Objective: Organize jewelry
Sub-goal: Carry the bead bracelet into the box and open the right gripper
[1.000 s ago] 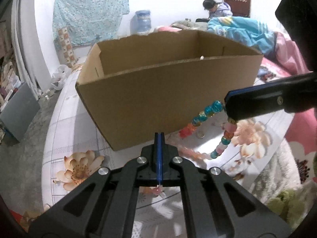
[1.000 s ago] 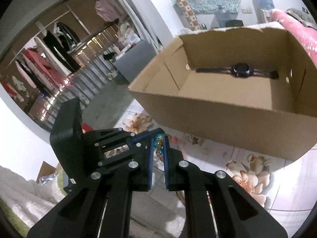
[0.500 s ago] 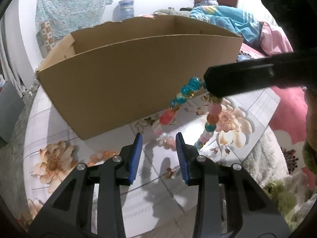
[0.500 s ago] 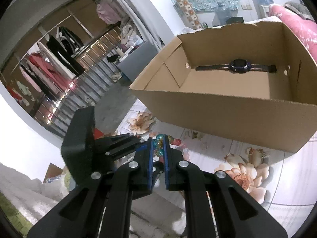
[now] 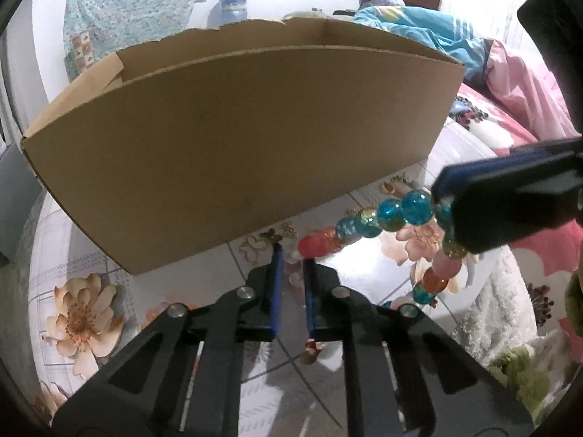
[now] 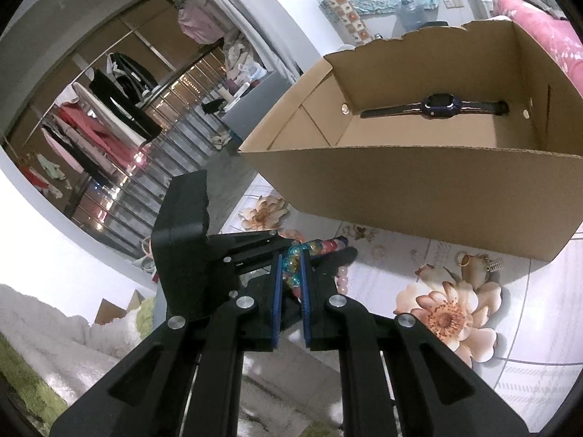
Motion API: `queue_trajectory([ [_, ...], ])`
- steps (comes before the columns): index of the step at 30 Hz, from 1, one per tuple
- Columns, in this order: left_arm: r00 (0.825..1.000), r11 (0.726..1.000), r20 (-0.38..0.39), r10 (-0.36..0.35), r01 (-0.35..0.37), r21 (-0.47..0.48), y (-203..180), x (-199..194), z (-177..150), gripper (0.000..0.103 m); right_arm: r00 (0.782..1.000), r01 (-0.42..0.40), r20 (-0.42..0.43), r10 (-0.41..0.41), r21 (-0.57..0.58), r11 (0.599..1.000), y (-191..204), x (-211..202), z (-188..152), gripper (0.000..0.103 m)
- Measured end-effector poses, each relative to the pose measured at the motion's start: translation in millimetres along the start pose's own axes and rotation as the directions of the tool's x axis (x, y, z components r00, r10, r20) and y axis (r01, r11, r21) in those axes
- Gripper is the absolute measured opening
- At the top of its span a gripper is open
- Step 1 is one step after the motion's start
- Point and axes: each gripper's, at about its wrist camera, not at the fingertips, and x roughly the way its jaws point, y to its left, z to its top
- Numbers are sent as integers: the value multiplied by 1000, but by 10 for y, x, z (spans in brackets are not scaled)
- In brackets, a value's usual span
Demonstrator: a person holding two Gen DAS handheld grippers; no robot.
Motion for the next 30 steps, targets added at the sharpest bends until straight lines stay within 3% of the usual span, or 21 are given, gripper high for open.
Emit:
queue_trajectory([
  [6,999,1000,36,16,-15,-12,8,-179,49,9,999,0,36,0,-6,1000,49,-134,50,10],
  [10,996,999,77,45,-45,-4,10,-552,194,9,996,-5,91,10,-56,998,228,-359,198,10],
  [14,989,996,119,93,-92,-14,117,-1009,585,9,988,-20,150,40,-134,991,449,-570,520,10],
  [18,980,991,147,134,-130,-30,345,-1173,1040,9,983,-29,175,62,-185,982,544,-588,1000,10],
  [21,975,980,107,197,-195,-26,531,-999,1335,9,989,-33,139,55,-153,988,432,-407,1369,10],
  [26,974,976,-61,216,-218,-20,838,-437,1548,9,1000,11,-17,-12,-54,998,89,150,1789,10],
  [30,957,971,-168,238,-239,15,947,-66,1545,9,981,76,-182,-70,24,997,-241,676,1965,10],
])
